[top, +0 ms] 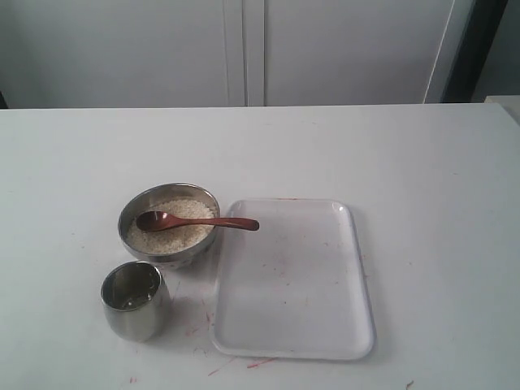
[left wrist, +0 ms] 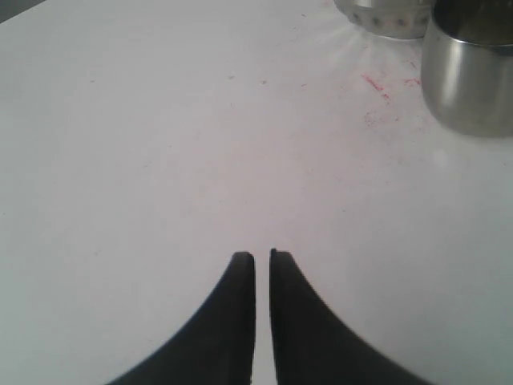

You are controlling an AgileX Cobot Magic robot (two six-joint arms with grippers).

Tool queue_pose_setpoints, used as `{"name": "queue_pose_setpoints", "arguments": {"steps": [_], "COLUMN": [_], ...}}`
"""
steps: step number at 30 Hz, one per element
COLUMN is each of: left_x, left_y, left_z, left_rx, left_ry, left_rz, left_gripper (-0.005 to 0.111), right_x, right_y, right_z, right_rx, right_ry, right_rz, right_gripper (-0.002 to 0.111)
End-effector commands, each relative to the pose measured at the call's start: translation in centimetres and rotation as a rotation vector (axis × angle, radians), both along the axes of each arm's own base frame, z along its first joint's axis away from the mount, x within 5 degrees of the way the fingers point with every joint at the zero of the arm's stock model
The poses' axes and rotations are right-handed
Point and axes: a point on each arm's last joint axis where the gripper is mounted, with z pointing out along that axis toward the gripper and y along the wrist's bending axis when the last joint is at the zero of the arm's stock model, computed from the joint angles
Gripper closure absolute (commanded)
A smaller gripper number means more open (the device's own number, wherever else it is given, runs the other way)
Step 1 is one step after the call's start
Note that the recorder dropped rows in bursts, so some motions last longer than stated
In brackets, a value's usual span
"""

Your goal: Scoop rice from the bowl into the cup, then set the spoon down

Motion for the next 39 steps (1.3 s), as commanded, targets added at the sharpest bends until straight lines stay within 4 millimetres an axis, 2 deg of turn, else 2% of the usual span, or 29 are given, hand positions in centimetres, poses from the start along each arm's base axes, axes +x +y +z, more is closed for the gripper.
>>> {"name": "queue_pose_setpoints", "arguments": {"steps": [1,7,16,21,31,39], "left_x": [-0.1,-0.1,-0.1,-0.1,-0.1,-0.1], "left_y": [0.0,0.0,0.0,0.0,0.0,0.0], "left_z": [-0.8,-0.8,-0.8,-0.8,-0.8,-0.8], "left_rx": [-0.01,-0.01,-0.01,-0.01,-0.01,-0.01], "left_ry": [0.064,0.064,0.064,0.064,0.064,0.064], "left_rz": [-0.003,-0.003,-0.003,-0.003,-0.003,-0.003], "left_gripper": [0.092,0.092,0.092,0.092,0.092,0.092], "right_x": [-1.6,-3.3,-6.7,-7.6,-6.0,-3.6], "right_y": [0.6,0.6,-0.1,-0.7,-1.7,-2.4], "right_z": [2.4,5.2,9.9,12.8,18.5,21.3], "right_rx": [-0.053,-0.061,-0.12,-0.119,-0.146,-0.281], "right_ry": [-0.094,-0.145,-0.023,-0.011,0.047,0.173], "right_rz": [0.027,0.03,-0.152,-0.165,-0.141,-0.264], "right_gripper": [0.108,0.108,0.108,0.108,0.108,0.108]}}
